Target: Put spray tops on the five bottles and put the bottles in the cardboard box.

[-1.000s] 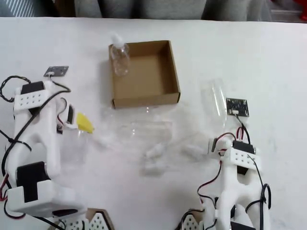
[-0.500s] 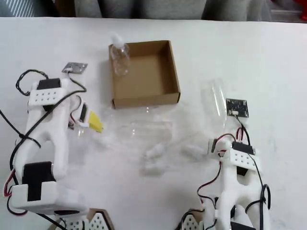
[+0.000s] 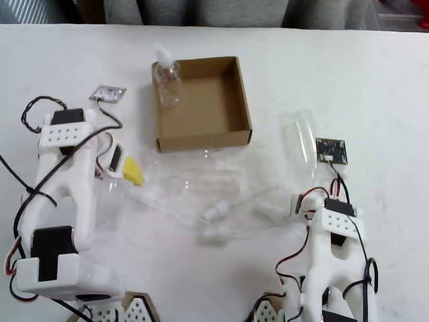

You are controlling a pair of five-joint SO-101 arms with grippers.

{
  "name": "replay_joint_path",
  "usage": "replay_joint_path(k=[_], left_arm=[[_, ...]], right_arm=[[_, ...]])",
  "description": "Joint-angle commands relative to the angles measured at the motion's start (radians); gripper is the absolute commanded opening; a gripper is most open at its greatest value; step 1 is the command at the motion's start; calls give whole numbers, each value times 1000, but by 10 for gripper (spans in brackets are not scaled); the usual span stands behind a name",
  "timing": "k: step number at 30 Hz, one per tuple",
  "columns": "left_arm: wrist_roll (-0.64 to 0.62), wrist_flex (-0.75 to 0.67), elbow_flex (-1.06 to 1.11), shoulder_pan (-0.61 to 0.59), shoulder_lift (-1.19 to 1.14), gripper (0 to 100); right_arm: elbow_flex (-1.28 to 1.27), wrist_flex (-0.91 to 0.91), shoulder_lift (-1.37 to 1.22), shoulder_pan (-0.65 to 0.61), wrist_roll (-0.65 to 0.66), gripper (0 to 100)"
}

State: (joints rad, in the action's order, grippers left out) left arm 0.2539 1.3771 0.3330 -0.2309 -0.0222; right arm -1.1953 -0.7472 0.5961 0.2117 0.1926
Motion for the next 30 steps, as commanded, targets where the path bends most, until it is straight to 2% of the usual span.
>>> replay_joint_path(k=[1,14,23,30], left_arm=[[40,5,-51,-24,2,334],[68,-25,-38,-59,1,347],[58,-25,-98,-64,-151,347],[18,-23,-107,-61,-180,347]], right_arm=[[8,16,16,-7,12,300],[8,16,16,-7,12,300],[8,16,16,-7,12,300],[8,18,16,-7,12,300]])
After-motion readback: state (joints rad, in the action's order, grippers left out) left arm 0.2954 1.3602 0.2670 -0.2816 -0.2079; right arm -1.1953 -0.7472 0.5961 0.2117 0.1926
